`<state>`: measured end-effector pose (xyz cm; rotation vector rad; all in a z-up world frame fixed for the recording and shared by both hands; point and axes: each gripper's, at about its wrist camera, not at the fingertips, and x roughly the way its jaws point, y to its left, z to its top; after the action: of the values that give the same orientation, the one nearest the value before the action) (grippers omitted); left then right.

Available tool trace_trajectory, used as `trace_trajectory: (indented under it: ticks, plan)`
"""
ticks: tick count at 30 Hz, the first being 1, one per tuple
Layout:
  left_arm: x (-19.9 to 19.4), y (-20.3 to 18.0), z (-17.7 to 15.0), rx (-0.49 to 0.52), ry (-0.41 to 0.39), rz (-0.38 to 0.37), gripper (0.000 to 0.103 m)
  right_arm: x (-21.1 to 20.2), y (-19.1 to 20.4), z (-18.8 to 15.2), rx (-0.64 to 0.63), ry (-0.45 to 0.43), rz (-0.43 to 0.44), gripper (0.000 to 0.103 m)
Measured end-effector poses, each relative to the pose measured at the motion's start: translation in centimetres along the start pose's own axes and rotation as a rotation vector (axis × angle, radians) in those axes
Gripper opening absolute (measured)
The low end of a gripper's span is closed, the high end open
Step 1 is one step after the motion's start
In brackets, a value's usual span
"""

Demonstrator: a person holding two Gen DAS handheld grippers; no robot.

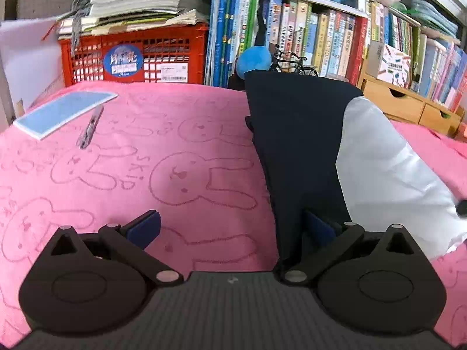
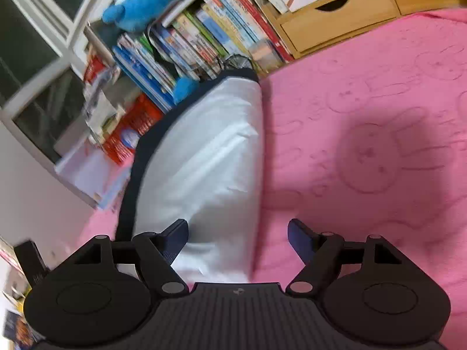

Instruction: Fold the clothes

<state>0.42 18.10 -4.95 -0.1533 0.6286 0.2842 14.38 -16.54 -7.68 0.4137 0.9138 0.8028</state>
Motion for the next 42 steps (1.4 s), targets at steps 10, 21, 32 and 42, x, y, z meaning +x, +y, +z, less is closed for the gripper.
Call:
trace_trajectory:
  ticks: [10, 21, 32, 42]
  plan:
    - [-4.8, 4.4, 2.3, -0.115, -0.150, 0.130, 0.103, -0.4, 2.1, -4.0, 0.100, 0.117, 0.120, 0.032]
    - [-6.9, -1.4, 0.4, -0.003, -0.197, -0.075, 0.103, -1.8, 6.0, -9.1, 0.073, 0.212, 0.221, 0.041]
    - [-3.3, -1.6, -2.6, 0.098, -0.042, -0.069, 0.103, 0.3, 1.9, -3.3, 0.236, -0.172, 0.011, 0.051]
    - [-2.4, -0.4, -2.3, 0.039, 0.017, -0.094, 0.103, 4.9, -3.2, 5.3, 0.327, -0.291, -0.104, 0.049]
